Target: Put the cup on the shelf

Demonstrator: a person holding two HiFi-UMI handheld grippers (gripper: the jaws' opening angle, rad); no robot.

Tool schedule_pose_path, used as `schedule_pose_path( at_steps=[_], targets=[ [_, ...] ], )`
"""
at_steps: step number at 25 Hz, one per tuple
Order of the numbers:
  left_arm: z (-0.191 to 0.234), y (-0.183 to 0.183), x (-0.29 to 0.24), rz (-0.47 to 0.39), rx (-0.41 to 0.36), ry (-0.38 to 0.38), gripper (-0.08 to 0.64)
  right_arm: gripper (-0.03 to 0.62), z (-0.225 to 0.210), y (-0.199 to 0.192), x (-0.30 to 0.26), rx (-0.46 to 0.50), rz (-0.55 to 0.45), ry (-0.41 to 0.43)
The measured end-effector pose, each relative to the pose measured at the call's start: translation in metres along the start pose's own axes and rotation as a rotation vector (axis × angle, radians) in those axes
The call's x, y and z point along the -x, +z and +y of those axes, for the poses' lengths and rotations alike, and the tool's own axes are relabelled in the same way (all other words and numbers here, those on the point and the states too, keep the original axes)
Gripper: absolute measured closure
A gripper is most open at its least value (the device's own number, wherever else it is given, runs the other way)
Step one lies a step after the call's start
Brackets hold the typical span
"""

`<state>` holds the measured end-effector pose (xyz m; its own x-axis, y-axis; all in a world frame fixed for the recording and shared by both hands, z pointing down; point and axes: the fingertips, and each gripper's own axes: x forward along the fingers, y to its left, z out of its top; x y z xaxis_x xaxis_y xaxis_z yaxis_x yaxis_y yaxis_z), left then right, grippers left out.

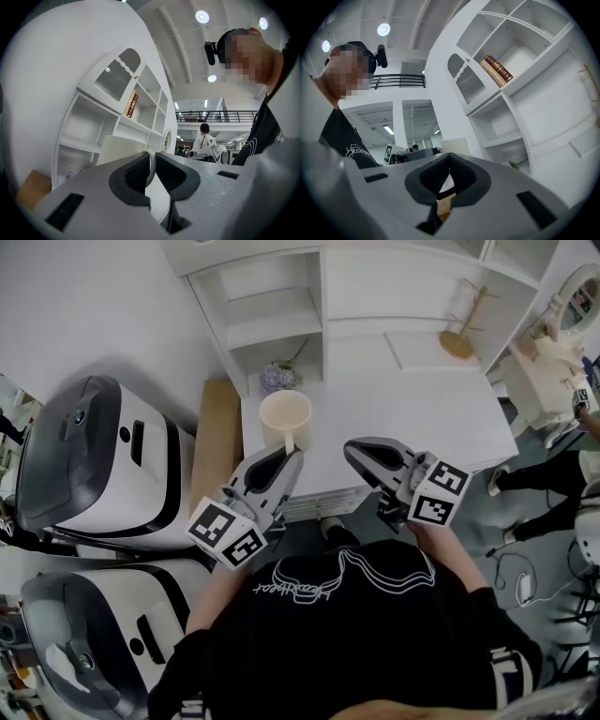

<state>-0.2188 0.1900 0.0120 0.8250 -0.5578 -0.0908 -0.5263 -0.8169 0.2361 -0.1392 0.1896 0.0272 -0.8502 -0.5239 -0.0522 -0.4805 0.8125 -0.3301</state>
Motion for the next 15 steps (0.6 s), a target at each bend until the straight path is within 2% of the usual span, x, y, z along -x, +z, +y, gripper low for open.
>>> schedule_pose_path(
  at_steps=[6, 15],
  targets=[
    [0.041, 0.01, -0.036, -0.004, -0.002, 0.05, 0.518, 0.586, -0.049, 0.021, -0.023, -0.011, 0.01, 0.034],
    [0.097, 0.019, -0.075, -0.01, -0.016, 0.104, 0.518, 0.586, -0.099, 0.035, -0.06, -0.015, 0.034, 0.087]
  ],
)
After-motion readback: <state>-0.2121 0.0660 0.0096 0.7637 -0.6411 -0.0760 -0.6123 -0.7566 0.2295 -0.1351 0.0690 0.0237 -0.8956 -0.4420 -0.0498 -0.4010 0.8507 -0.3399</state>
